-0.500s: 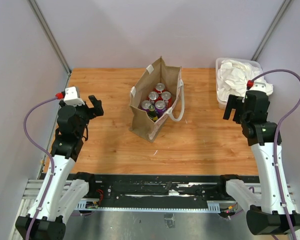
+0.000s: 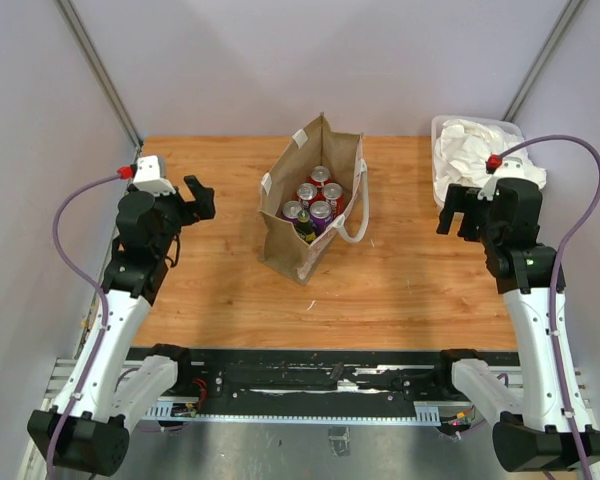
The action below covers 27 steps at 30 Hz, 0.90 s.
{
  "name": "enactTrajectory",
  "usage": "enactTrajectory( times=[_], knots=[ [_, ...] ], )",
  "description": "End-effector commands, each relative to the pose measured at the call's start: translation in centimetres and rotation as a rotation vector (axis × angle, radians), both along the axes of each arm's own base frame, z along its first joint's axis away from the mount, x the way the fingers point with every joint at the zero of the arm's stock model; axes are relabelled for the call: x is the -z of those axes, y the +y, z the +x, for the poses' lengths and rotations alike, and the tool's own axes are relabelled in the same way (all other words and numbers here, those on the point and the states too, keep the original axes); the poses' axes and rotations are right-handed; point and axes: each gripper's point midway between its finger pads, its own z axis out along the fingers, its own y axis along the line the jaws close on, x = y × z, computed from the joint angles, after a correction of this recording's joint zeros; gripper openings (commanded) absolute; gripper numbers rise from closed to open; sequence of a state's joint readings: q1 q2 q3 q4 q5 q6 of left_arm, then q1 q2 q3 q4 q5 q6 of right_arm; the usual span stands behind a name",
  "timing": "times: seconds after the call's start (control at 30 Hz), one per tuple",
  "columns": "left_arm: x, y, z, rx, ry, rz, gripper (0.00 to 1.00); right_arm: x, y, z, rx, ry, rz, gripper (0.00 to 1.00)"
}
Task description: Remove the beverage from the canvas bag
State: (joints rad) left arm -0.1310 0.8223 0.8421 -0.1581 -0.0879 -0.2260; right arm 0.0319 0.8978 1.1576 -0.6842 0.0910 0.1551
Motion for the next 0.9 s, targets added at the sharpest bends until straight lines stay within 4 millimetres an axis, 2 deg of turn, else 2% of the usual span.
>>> enactTrajectory(
  times=[0.0, 0.07, 0.17, 0.23, 0.33, 0.47, 0.5, 0.53, 0.57, 0.6, 0.73, 0.87],
  knots=[
    [-2.1, -3.6, 1.1, 0.126, -0.034, -0.029, 1.0, -3.9, 3.2, 1.6, -0.16, -0.118, 0.046, 0.99],
    [-2.4, -5.2, 1.4, 0.159, -0.041, -0.028, 1.0, -4.8, 4.3, 2.2, -0.196, -0.128, 0.04, 0.99],
    [-2.6, -7.6, 1.7, 0.213, -0.048, -0.042, 1.0, -6.1, 7.0, 2.9, -0.276, -0.141, -0.001, 0.99],
    [-2.9, -8.7, 2.0, 0.23, -0.055, -0.049, 1.0, -7.0, 9.5, 3.4, -0.341, -0.149, -0.049, 0.99],
    [-3.1, -9.9, 2.7, 0.246, -0.055, -0.068, 1.0, -8.2, 13.5, 4.1, -0.453, -0.157, -0.055, 0.95],
    [-3.8, -10.6, 3.8, 0.255, -0.05, -0.086, 1.0, -8.8, 18.3, 5.4, -0.588, -0.144, -0.027, 0.89],
    [-3.9, -10.7, 4.0, 0.253, -0.047, -0.088, 1.0, -8.8, 19.3, 5.6, -0.619, -0.143, -0.023, 0.83],
    [-3.9, -10.8, 4.3, 0.252, -0.04, -0.09, 1.0, -8.8, 20.2, 6.0, -0.64, -0.14, -0.019, 0.52],
    [-3.8, -10.9, 4.5, 0.25, -0.029, -0.09, 1.0, -8.8, 21.1, 6.3, -0.654, -0.137, -0.017, 0.36],
    [-3.5, -10.9, 4.7, 0.247, -0.013, -0.086, 1.0, -8.5, 22.1, 6.6, -0.676, -0.129, -0.019, 0.29],
    [-2.5, -11.1, 5.0, 0.247, 0.02, -0.073, 1.0, -7.6, 24.9, 7.3, -0.744, -0.092, -0.001, 0.27],
    [-2.0, -11.5, 4.4, 0.29, 0.005, -0.067, 0.99, -6.3, 28.2, 6.7, -0.831, -0.045, 0.037, 0.27]
  ],
)
